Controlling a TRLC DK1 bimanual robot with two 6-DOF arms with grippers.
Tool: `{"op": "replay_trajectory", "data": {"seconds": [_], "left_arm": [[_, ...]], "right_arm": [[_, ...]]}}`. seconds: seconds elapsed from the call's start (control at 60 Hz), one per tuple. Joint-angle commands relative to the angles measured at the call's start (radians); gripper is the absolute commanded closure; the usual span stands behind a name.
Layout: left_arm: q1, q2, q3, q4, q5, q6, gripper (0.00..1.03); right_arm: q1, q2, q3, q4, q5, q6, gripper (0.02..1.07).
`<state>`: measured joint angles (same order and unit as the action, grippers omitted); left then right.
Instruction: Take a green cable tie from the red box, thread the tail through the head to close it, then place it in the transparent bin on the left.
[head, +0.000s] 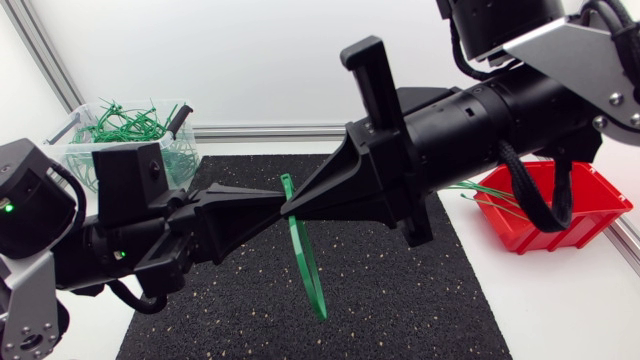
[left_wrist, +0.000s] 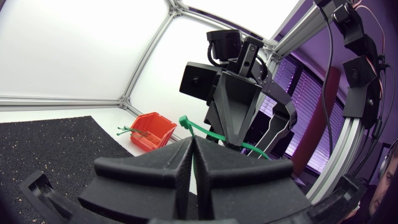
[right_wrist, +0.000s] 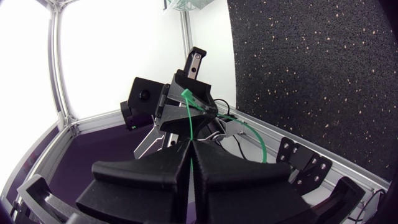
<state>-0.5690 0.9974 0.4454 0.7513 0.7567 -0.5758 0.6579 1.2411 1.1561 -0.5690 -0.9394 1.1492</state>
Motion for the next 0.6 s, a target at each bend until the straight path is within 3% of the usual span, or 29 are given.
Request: {"op": "replay_trajectory", "data": {"seconds": [0.0,0.583], "left_arm": [[-0.02,-0.014,-0.022,0.006,0.016,0.007,1.0],[-0.06,-0.051,-0.019,-0.012,-0.025,0.031,1.0]], "right_arm": [[-0.009,-0.009,-0.004,0.017,0.013,0.027,1.01],[-0.037,-0.002,-0.009,0.014,0.014,0.04,1.01]]}}
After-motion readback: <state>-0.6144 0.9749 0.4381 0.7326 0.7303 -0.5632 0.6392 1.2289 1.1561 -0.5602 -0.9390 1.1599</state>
